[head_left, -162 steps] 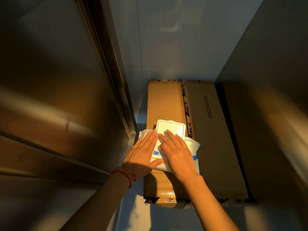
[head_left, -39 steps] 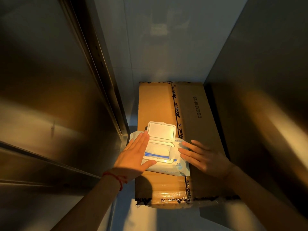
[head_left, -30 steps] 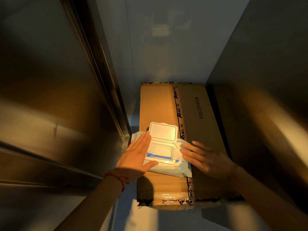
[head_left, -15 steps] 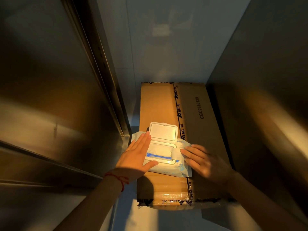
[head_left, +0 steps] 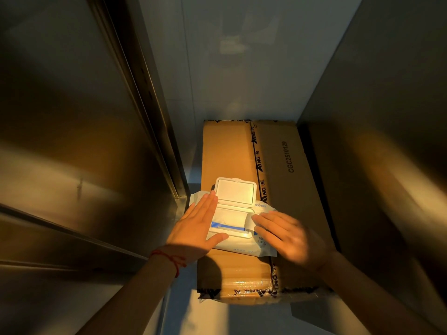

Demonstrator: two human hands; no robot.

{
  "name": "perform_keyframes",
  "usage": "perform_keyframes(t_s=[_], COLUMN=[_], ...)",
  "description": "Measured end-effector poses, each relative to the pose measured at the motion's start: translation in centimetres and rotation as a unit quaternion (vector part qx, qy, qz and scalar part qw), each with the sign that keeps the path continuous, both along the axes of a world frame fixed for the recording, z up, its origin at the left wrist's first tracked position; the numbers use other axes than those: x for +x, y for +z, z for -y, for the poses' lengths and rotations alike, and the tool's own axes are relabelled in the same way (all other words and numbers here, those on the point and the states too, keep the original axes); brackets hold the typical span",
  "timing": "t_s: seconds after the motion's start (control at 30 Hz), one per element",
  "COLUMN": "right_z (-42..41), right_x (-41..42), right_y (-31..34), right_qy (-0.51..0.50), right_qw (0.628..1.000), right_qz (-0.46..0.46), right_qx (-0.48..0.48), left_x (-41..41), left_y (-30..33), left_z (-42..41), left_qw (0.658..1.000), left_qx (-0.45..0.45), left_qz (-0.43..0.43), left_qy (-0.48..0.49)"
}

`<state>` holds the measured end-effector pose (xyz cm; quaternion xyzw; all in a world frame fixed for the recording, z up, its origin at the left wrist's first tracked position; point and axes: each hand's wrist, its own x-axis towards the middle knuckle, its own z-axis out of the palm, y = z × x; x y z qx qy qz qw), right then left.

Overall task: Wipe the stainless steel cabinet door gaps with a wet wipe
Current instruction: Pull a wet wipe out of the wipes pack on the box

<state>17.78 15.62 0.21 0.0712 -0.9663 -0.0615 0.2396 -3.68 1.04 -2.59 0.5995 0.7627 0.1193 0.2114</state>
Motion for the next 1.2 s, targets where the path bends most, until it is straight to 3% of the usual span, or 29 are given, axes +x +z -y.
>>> perform_keyframes(t_s=[0.67,0.97,1.2], right_z=[3.7,6.4,7.7], right_x=[-3.3,-6.3,-7.3], right_y=[2.6,1.9,1.4], right_qy=[-0.065,-0.114,-0.165], right_qw=[0.998,0.987,0.969], right_qz=[0.003,-0.021,0.049], right_qx=[-0.021,-0.115,-0.179], left_x=[0.0,0.0,-0.1], left_y=[-0.3,-0.4,-0.6], left_z=[0.0,0.0,-0.3], left_qw=[1.000,0.998,0.999], left_qx=[0.013,0.042,0.028], left_qz=[0.000,0.036,0.018], left_qy=[-0.012,-0.004,-0.006])
